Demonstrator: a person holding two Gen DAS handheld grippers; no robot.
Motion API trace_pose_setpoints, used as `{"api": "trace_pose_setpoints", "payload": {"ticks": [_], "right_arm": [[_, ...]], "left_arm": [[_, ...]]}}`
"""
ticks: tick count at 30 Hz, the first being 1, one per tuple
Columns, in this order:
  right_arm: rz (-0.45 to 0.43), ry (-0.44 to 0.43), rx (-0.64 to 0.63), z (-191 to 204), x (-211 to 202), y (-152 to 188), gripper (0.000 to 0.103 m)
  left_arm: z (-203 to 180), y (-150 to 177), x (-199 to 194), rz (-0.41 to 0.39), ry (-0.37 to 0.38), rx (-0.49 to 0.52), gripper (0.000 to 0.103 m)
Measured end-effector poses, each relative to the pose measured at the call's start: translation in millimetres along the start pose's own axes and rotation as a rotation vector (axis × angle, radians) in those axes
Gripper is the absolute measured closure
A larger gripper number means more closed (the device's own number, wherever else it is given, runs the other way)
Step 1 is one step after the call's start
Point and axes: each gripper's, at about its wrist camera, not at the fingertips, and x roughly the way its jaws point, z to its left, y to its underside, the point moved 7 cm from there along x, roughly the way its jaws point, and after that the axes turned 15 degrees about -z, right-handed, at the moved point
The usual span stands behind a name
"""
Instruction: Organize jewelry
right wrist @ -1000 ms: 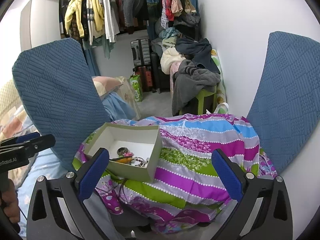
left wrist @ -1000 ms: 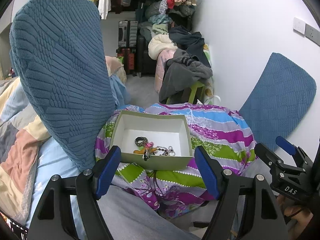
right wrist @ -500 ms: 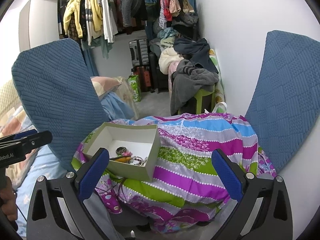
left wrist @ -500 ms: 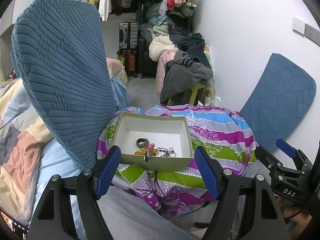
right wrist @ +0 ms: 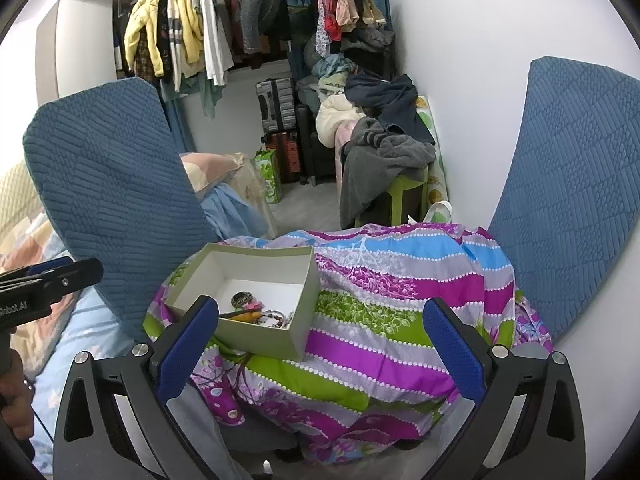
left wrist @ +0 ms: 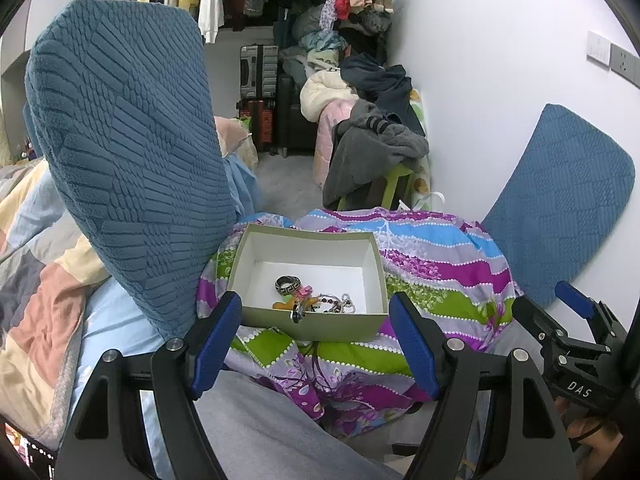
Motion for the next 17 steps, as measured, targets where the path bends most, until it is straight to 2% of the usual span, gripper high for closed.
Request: {"api": "trace_pose_setpoints", "payload": {"ticks": [2,17], "right_arm": [[0.001,0.0,0.001,-0.7,-0.4,0.4,0.0],[0.002,0.002,0.003,1.3,-0.8,3.5,0.0]], "left_arm": [[-0.9,0.3,-0.7,-0.004,0.001,0.008,0.021],[-1.4,1.3,-0.3,0.002,0.003,0.003,0.021]]}}
